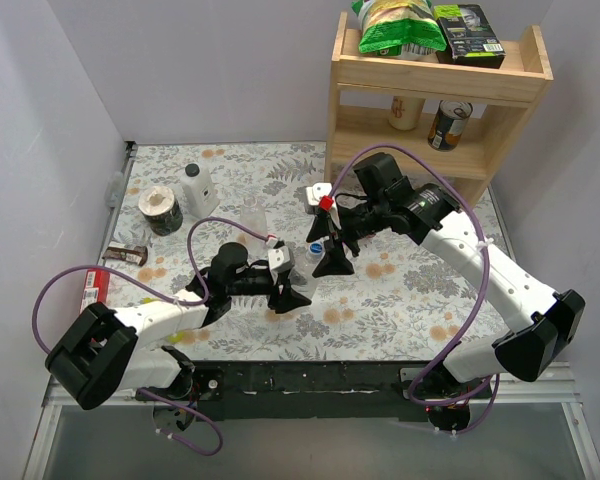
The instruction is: Screw on the bottle caps
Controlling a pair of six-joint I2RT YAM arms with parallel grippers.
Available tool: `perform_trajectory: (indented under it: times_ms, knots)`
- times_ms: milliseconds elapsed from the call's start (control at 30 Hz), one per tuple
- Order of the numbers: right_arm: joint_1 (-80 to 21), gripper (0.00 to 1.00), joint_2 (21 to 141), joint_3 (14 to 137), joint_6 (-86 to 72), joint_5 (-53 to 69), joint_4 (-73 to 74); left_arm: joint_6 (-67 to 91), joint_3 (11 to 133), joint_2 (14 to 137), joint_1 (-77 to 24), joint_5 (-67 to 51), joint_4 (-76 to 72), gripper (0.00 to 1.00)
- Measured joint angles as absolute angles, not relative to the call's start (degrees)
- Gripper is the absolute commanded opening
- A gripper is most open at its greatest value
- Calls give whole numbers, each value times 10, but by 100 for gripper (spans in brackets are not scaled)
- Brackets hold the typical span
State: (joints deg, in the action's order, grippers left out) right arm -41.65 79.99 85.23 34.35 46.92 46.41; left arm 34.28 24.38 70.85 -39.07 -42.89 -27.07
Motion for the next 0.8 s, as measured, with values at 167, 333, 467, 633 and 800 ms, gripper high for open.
perform_trajectory:
  times_ms: [167,333,467,633,800]
  knots:
    - [-416,85,799,847,342,468,463,366,245,711,-386,-428,-280,0]
    - [-416,85,796,845,345,454,455,390,245,717,-375,-431,-293,0]
    - [-416,85,788,840,348,434,444,405,245,717,-365,-436,-303,0]
    - [-413,85,763,812,347,401,448,423,245,717,-351,-437,-309,0]
    - [-416,85,755,791,335,382,455,429,245,717,-340,-428,-317,0]
